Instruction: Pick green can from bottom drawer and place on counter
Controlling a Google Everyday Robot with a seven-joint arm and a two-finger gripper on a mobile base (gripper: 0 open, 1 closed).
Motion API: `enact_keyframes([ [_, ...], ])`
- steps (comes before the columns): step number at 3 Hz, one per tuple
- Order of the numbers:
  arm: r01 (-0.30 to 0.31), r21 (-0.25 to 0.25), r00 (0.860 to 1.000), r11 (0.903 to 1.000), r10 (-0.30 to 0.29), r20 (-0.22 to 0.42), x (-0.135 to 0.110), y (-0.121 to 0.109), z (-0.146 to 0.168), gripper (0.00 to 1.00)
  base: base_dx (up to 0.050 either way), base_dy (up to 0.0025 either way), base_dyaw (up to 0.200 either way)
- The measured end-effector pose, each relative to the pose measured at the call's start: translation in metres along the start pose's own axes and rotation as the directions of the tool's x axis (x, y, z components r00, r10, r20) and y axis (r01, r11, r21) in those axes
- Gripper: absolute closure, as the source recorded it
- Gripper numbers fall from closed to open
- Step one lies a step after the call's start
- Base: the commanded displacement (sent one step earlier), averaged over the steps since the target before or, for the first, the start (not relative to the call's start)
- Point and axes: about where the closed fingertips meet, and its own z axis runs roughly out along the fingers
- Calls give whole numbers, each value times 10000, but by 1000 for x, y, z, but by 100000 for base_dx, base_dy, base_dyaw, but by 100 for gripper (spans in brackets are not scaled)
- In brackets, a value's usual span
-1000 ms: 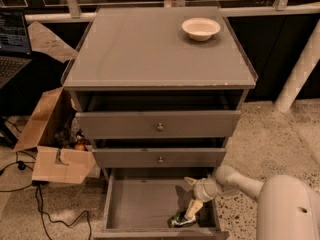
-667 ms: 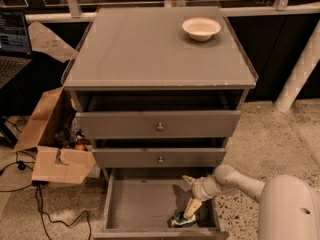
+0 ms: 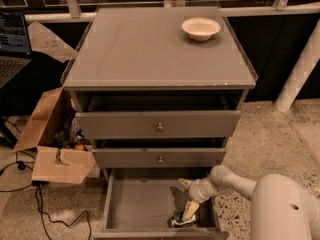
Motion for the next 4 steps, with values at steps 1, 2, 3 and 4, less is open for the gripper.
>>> enact_keyframes([
  [1, -141, -304, 9998, 9994, 137, -143, 9, 10, 11, 0, 0, 0, 0],
  [2, -495, -560, 9983, 9972, 476, -331, 24, 22, 14, 0, 0, 0, 0],
  [3, -1194, -564, 9912, 9912, 1158, -638, 49, 34, 8, 0, 0, 0, 0],
  [4, -1236, -570, 9906, 9907, 1198, -661, 50, 35, 8, 0, 0, 0, 0],
])
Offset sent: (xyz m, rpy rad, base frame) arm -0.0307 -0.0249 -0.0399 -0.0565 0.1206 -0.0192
